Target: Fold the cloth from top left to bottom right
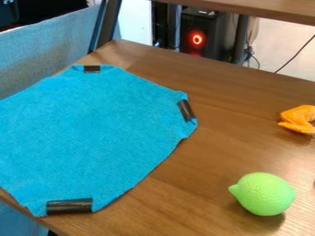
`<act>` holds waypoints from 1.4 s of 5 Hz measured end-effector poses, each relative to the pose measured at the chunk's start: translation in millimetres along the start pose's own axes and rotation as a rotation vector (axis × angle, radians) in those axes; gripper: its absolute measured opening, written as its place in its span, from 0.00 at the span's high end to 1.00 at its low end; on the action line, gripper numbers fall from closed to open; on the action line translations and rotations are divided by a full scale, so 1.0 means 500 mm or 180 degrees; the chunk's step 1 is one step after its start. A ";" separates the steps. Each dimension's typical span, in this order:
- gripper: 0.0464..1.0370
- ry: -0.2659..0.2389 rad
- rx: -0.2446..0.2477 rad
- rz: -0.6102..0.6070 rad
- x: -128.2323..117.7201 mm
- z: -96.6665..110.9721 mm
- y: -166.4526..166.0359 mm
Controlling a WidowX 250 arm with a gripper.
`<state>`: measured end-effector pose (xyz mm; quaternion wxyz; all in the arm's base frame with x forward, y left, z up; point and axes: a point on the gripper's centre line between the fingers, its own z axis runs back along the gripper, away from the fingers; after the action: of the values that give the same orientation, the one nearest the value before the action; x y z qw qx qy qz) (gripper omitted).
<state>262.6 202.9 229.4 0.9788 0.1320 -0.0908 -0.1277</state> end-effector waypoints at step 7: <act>0.04 -0.0788 -0.0145 -0.1522 0.148 -0.164 0.026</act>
<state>353.4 214.1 166.3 0.9050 0.1111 -0.1732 -0.3724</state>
